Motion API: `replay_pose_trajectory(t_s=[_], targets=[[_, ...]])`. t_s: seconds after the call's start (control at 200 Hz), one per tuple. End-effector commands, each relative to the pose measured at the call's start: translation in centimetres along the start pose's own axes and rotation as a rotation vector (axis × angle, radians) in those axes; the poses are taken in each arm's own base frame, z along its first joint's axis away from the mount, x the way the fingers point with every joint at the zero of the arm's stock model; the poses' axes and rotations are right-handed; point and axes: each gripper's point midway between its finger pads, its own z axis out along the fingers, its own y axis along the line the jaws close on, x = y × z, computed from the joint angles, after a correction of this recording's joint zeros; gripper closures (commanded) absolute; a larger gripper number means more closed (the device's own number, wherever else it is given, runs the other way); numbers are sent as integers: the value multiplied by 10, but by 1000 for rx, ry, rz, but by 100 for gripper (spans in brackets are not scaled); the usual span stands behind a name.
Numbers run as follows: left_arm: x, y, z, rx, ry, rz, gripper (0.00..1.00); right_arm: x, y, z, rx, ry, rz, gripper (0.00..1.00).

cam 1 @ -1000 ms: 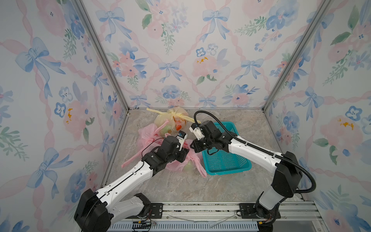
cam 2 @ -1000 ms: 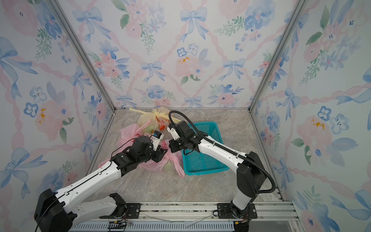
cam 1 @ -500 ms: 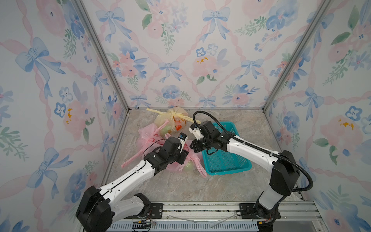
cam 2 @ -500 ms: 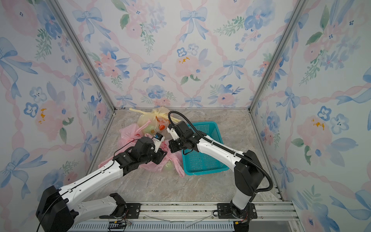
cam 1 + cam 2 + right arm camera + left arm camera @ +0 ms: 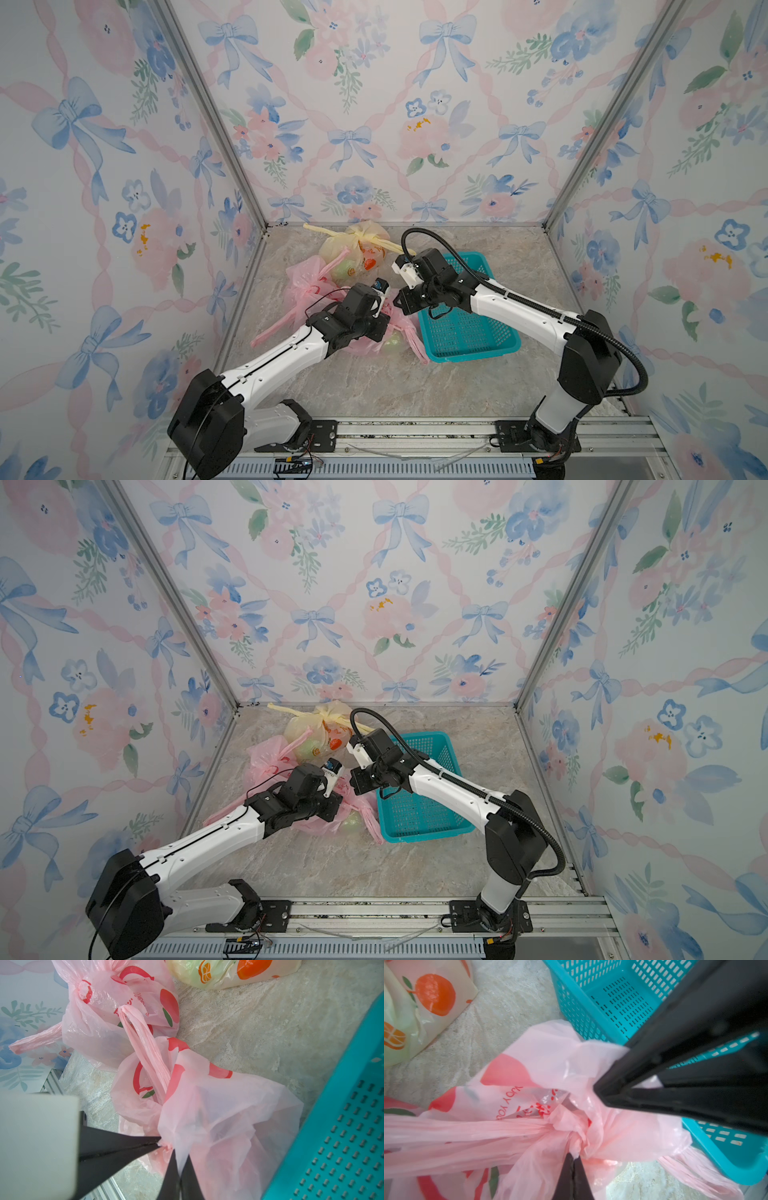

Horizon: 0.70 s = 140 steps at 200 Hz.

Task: Untie the knot of a plastic bag & take out the apple
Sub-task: Untie the plastic bag at the center of the board.

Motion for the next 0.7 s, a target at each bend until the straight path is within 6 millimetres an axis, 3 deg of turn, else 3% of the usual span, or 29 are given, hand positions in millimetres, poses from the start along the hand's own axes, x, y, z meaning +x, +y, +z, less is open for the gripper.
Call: replay_pose_trajectory(t_s=[0.0, 0.11, 0.26, 0.51, 0.525, 0.595, 0.665, 0.695], targets=[[-13, 37, -23, -128, -65, -95, 100, -14, -3, -18, -26, -58, 13, 100], [-36, 64, -52, -197, -179, -167, 100, -17, -12, -38, -15, -95, 15, 100], [-53, 83, -79, -255, -273, -210, 100, -14, -33, -56, 22, -129, 30, 100], [-44, 118, -94, -332, -359, -312, 100, 17, -76, -79, 119, -132, 51, 100], [-34, 120, -87, -334, -338, -317, 100, 19, -76, -79, 122, -131, 47, 100], [-29, 120, -80, -316, -329, -324, 100, 25, -77, -83, 130, -121, 16, 100], [-31, 114, -70, -271, -320, -323, 100, 25, -67, -89, 93, -129, -27, 87], [-31, 111, -67, -249, -314, -320, 100, 22, -60, -93, 68, -148, -52, 75]])
